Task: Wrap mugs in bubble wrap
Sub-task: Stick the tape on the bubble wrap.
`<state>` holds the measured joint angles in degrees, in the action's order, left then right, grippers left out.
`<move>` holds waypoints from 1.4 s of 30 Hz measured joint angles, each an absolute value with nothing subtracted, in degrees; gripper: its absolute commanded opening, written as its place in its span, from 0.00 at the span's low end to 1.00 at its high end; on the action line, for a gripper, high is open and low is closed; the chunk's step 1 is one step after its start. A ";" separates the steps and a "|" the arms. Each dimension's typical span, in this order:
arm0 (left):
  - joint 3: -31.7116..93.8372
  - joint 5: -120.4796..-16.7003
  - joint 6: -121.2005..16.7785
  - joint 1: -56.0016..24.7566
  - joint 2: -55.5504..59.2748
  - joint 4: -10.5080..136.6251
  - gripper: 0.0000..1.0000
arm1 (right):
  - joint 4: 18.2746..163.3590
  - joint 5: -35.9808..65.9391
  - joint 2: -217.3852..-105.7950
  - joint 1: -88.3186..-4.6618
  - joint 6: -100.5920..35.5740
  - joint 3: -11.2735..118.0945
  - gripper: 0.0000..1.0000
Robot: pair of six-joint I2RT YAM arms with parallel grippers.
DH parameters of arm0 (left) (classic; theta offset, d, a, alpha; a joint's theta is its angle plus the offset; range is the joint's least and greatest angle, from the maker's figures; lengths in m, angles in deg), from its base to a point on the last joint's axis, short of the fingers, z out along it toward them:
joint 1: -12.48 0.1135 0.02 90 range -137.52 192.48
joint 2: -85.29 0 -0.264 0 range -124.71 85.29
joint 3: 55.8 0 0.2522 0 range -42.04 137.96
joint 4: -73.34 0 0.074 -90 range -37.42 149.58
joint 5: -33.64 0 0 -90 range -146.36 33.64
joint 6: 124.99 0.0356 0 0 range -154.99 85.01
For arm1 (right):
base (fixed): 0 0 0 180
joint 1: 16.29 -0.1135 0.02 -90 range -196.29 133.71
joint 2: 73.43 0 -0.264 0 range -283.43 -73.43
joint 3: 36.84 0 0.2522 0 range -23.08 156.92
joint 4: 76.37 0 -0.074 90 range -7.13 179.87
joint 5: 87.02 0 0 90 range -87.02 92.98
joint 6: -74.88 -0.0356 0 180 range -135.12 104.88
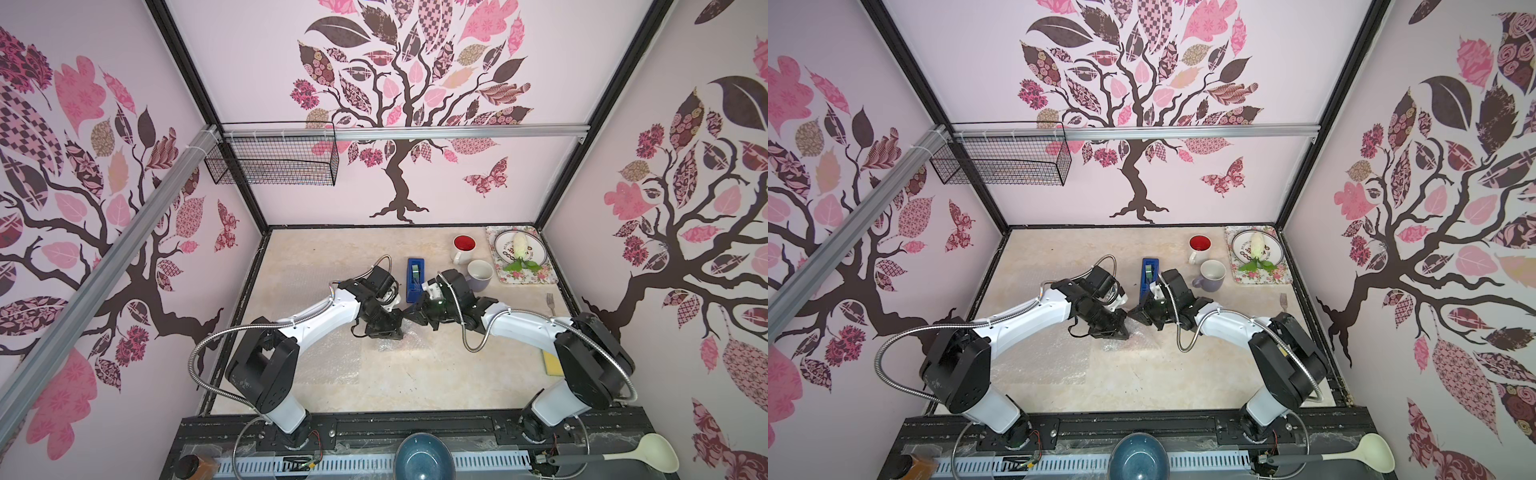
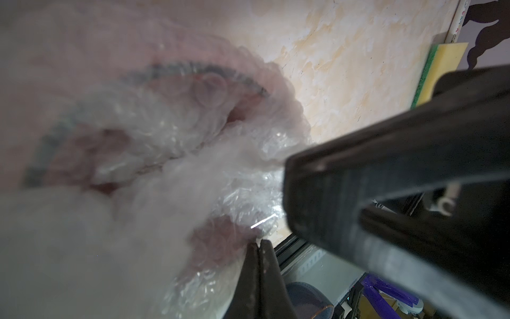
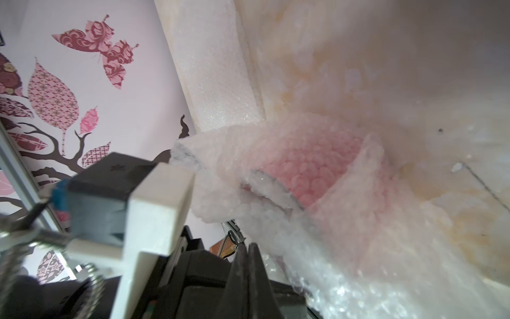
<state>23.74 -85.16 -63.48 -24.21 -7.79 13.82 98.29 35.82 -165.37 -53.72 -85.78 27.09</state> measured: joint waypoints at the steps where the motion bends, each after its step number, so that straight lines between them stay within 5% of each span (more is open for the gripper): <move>1: 23.74 -85.18 -63.48 -24.21 -7.81 13.82 0.00 | 98.40 35.95 -165.96 -53.72 -85.78 27.07 0.00; 24: 23.85 -86.01 -63.26 -24.21 -8.25 13.86 0.00 | 94.14 30.77 -168.86 -52.87 -75.29 32.75 0.05; 42: 23.85 -86.62 -62.10 -24.21 -8.62 13.49 0.00 | 98.40 36.15 -163.62 -54.05 -78.08 25.72 0.08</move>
<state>23.85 -86.62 -62.10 -24.21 -8.62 13.49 98.40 36.15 -163.62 -54.05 -78.08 25.72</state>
